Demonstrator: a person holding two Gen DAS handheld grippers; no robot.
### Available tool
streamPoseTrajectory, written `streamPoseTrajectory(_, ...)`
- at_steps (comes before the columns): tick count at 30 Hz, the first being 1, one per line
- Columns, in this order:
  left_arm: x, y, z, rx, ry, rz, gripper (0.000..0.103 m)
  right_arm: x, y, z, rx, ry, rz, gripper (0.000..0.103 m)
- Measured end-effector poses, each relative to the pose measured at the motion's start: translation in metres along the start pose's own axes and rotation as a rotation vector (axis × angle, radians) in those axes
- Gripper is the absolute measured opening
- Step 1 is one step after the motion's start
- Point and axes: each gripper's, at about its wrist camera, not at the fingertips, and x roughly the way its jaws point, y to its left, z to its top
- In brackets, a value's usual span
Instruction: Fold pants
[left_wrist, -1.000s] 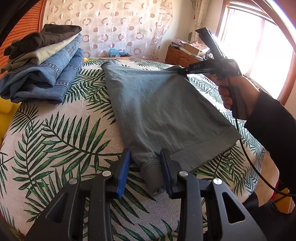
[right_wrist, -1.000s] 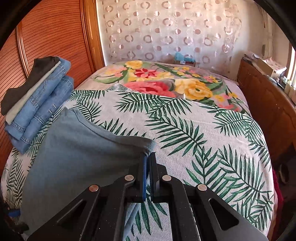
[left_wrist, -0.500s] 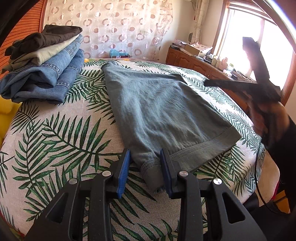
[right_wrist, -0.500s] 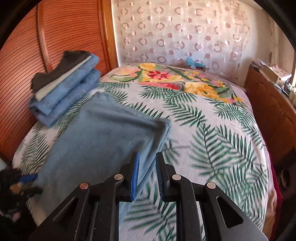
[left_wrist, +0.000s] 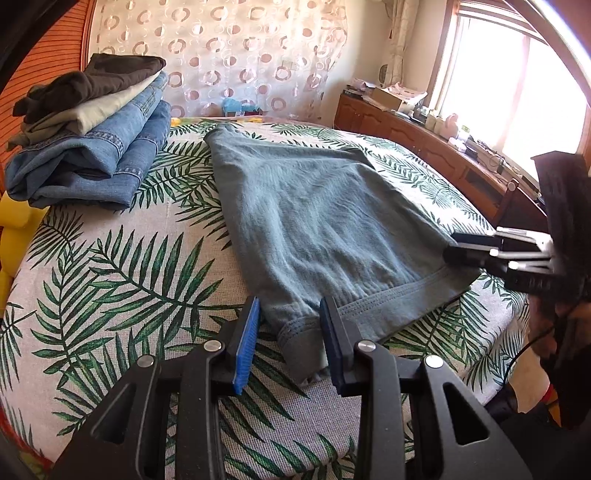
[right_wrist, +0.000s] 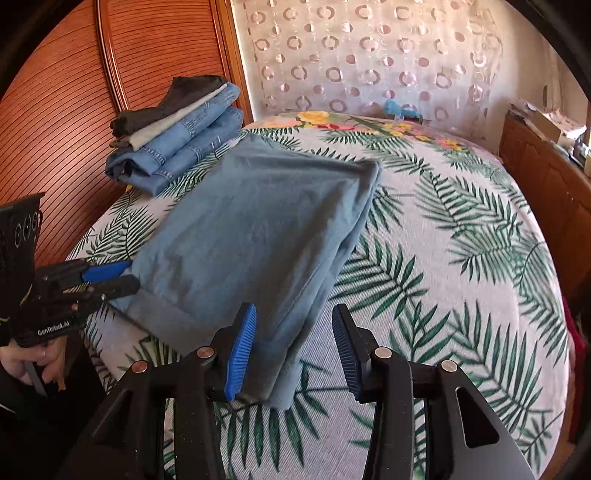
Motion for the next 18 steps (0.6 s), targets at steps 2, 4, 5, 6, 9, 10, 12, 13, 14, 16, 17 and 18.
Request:
streamPoseTrajectory(2, -0.002, -0.002, 0.000, 0.004, -0.004, -0.003, 0.034, 0.000, 0.005, -0.005, 0.004, 0.009, 0.002, 0.045)
streamPoseTrajectory(4, -0.005, -0.004, 0.000, 0.009, -0.006, -0.007, 0.034, 0.000, 0.008, -0.010, 0.005, 0.014, 0.002, 0.044)
streamPoseTrajectory(5, -0.007, -0.005, 0.000, 0.012, -0.009, -0.009, 0.034, -0.001, 0.008, -0.013, 0.011, 0.016, 0.010, 0.044)
streamPoseTrajectory(6, -0.008, -0.005, -0.001, 0.014, -0.010, -0.009, 0.034, -0.002, 0.009, -0.014, 0.014, 0.018, 0.013, 0.045)
streamPoseTrajectory(9, -0.011, -0.006, -0.002, 0.019, -0.010, -0.014, 0.034, 0.002, 0.013, -0.017, 0.022, 0.023, 0.016, 0.044)
streamPoseTrajectory(10, -0.011, -0.007, -0.003, 0.021, -0.007, -0.014, 0.034, 0.003, 0.013, -0.017, 0.026, 0.025, 0.019, 0.044)
streamPoseTrajectory(12, -0.010, -0.008, -0.006, 0.028, 0.004, -0.011, 0.034, 0.003, 0.014, -0.018, 0.028, 0.025, 0.022, 0.044)
streamPoseTrajectory(13, -0.008, -0.007, -0.007, 0.028, 0.010, -0.005, 0.034, 0.003, 0.015, -0.019, 0.027, 0.023, 0.019, 0.044)
streamPoseTrajectory(14, -0.006, -0.007, -0.008, 0.025, 0.016, -0.005, 0.034, 0.003, 0.016, -0.018, 0.024, 0.021, 0.015, 0.044)
streamPoseTrajectory(16, -0.003, -0.004, -0.009, 0.015, 0.031, -0.004, 0.034, 0.003, 0.016, -0.019, 0.023, 0.019, 0.014, 0.044)
streamPoseTrajectory(17, -0.002, -0.003, -0.010, 0.013, 0.032, -0.007, 0.034, 0.003, 0.016, -0.020, 0.023, 0.018, 0.013, 0.044)
streamPoseTrajectory(18, -0.003, -0.005, -0.011, 0.019, 0.029, -0.005, 0.034, 0.003, 0.017, -0.020, 0.023, 0.019, 0.013, 0.044)
